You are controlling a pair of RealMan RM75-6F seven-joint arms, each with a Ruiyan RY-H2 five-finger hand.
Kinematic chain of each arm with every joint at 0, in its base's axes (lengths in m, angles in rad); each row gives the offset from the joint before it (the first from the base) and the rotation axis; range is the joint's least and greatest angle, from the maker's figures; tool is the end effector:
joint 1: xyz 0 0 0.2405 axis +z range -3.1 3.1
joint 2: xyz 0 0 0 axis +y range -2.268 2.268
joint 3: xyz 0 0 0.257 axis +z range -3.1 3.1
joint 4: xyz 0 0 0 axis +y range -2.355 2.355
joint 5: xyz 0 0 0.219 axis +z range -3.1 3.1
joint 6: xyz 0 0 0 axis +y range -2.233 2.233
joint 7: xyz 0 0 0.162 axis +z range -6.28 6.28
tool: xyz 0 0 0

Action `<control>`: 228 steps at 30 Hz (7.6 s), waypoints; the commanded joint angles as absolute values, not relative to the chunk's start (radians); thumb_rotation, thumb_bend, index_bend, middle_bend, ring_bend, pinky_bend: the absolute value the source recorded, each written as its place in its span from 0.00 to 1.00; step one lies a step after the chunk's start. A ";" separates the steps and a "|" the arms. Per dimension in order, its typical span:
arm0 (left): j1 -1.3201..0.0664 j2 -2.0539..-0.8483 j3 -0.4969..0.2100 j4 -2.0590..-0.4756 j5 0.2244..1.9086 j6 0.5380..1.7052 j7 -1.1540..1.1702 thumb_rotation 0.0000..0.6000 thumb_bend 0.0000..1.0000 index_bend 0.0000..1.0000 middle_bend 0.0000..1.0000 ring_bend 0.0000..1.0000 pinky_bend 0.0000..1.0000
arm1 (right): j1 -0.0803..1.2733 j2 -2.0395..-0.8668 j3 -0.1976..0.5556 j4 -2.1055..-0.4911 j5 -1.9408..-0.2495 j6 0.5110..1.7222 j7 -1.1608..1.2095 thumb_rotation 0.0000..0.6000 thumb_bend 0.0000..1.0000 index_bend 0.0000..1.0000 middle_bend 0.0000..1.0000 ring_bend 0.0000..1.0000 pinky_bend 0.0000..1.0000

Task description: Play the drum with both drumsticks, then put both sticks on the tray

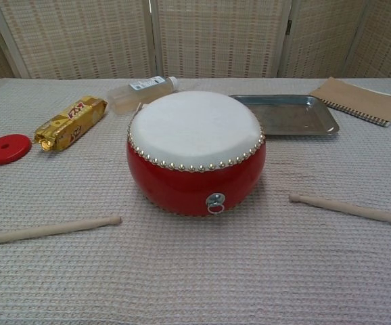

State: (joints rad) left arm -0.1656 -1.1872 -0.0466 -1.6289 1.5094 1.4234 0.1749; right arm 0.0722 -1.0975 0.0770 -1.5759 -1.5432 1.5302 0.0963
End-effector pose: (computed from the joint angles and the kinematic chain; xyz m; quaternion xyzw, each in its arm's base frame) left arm -0.2898 0.2219 0.1169 -0.6449 -0.3501 -0.3697 0.5700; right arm -0.3148 -0.2019 0.1700 0.5825 -0.3719 0.4273 0.5829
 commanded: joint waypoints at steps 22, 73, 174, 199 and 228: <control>-0.337 -1.477 -0.059 -1.696 1.303 1.116 0.342 1.00 0.37 0.41 0.23 0.18 0.13 | 0.117 -1.098 0.100 -1.556 -1.511 1.470 0.126 1.00 0.11 0.00 0.09 0.00 0.05; -0.337 -1.569 -0.087 -1.546 1.358 1.260 -0.149 1.00 0.52 0.61 0.37 0.21 0.20 | 0.097 -1.095 0.088 -1.551 -1.513 1.495 0.197 1.00 0.11 0.00 0.09 0.00 0.05; -0.195 -1.645 -0.067 -1.151 1.491 1.310 -1.454 1.00 0.51 0.79 0.92 0.85 0.84 | 0.067 -1.052 0.093 -1.658 -1.572 1.587 0.171 1.00 0.11 0.00 0.09 0.00 0.05; -0.179 -1.752 -0.027 -1.004 1.487 1.295 -1.372 1.00 0.54 0.83 0.95 0.87 0.86 | 0.063 -1.055 0.094 -1.653 -1.563 1.586 0.174 1.00 0.11 0.00 0.09 0.00 0.05; -0.207 -1.735 -0.062 -0.929 1.493 1.330 -1.076 1.00 0.93 1.00 1.00 1.00 1.00 | 0.062 -1.062 0.093 -1.644 -1.567 1.586 0.184 1.00 0.11 0.00 0.09 0.00 0.05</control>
